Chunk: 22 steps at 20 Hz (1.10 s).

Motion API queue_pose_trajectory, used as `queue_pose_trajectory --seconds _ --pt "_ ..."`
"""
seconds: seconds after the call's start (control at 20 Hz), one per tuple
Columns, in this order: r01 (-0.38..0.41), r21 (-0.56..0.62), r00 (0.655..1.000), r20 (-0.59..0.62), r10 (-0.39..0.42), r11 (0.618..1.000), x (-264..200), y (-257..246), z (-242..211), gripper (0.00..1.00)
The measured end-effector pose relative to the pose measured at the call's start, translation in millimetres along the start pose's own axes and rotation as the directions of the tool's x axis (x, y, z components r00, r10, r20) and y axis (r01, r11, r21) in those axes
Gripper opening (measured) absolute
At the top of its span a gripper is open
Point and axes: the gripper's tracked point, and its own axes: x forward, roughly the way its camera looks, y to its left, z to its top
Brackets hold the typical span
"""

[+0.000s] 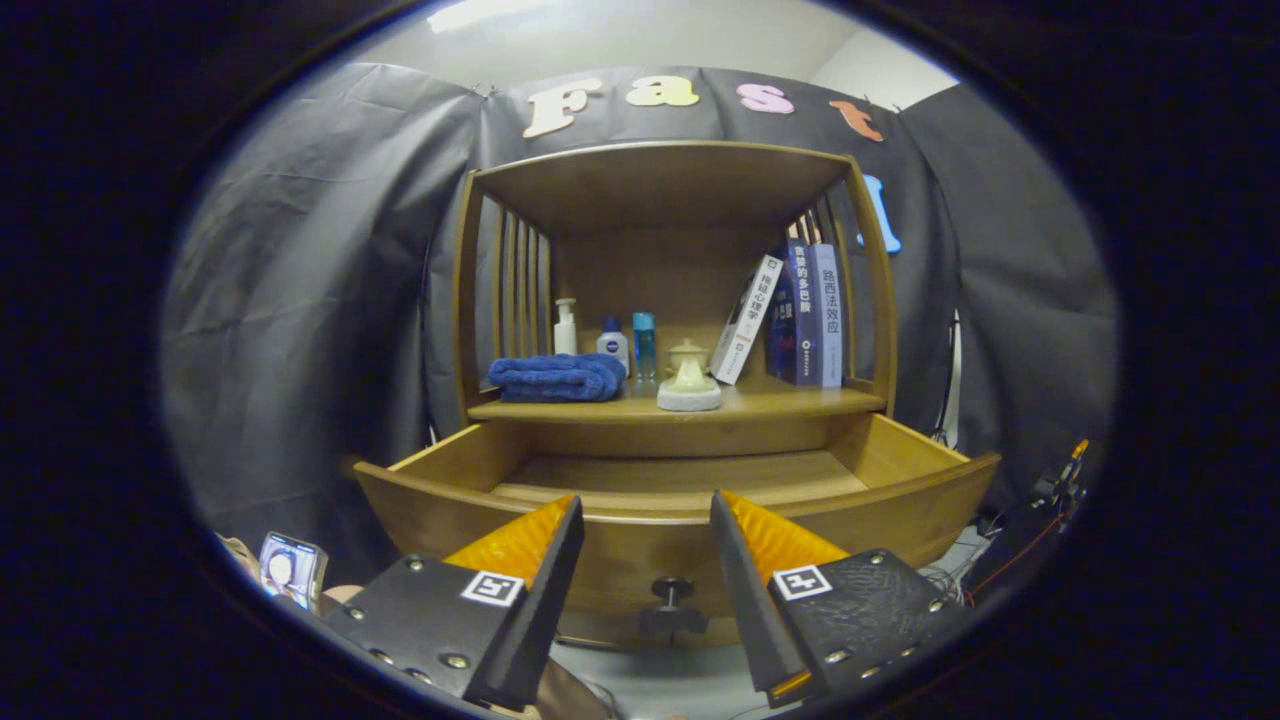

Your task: Pull open the drawer, take out the items inside it, and place them on the countertop above the cabinet.

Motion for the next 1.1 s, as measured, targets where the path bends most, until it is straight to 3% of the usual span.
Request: queue_pose_trajectory --seconds 0.15,0.7,1.1 --pt "0.027 0.018 0.999 -0.027 -0.027 0.999 2.1 -3.4 -15.0 1.00" --pt "0.110 -0.013 0.990 -0.085 -0.111 0.994 10.6 -19.1 -43.7 1.00" --pt "0.102 -0.023 0.992 -0.074 -0.103 0.995 16.7 -21.3 -41.5 1.00"
